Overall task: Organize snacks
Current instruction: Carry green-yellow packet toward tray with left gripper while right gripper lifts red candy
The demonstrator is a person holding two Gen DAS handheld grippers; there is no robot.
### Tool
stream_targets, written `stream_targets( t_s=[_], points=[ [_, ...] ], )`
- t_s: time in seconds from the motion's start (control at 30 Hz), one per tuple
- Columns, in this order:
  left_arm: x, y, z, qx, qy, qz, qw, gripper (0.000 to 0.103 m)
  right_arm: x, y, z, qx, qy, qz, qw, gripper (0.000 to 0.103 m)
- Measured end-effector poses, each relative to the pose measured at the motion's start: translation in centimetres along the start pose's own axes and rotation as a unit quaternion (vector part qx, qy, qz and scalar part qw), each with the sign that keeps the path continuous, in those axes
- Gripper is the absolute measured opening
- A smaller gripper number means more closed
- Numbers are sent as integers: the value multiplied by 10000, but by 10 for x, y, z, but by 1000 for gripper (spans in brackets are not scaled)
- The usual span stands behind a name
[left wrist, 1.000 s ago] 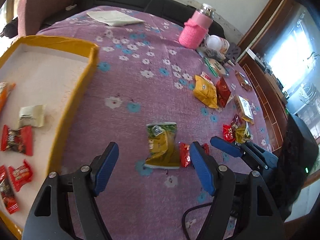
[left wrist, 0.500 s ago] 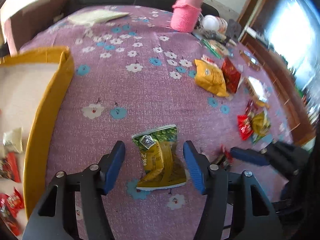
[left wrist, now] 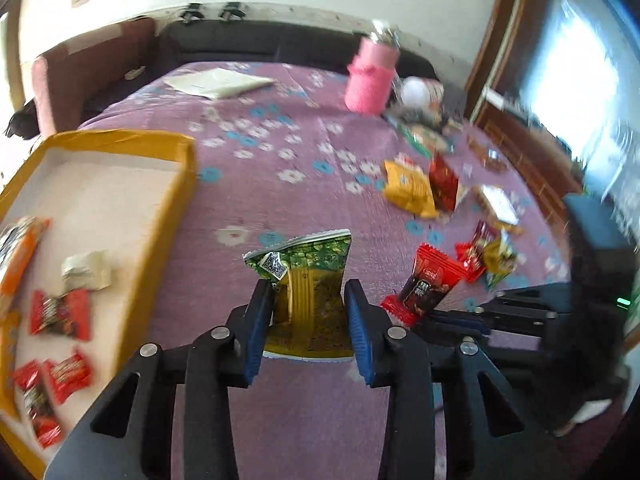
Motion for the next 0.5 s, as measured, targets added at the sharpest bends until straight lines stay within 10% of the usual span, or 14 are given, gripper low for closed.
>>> stream_targets(
  t_s=[0.17,0.27,0.4,0.5],
  points=[
    [-30,1,31,-651,-12,-203,9977,34,3,-7,-9,552,-396,-176,9975,13],
    [-42,3,37,-739,-55,-278,9969,35,1,-10,-17,1061,-754,-267,9911,36],
    [-65,-1,42,-718,-26,-559,9958,35,-2,-15,-42,1632,-241,-403,9855,63],
    [-77,1,52,-746,-46,-666,9950,35,1,-21,-53,2234,-221,-330,9739,64]
  ],
)
Point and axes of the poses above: each gripper's, at about its wrist camera, not at the fingertips, and x roughly the way its jaws point, z to its left, y to its underside, the point moved 10 cm from there along x, roughly the way its jaws point, and after that the axes turned 2 degrees about -z, right-handed, at the moved point
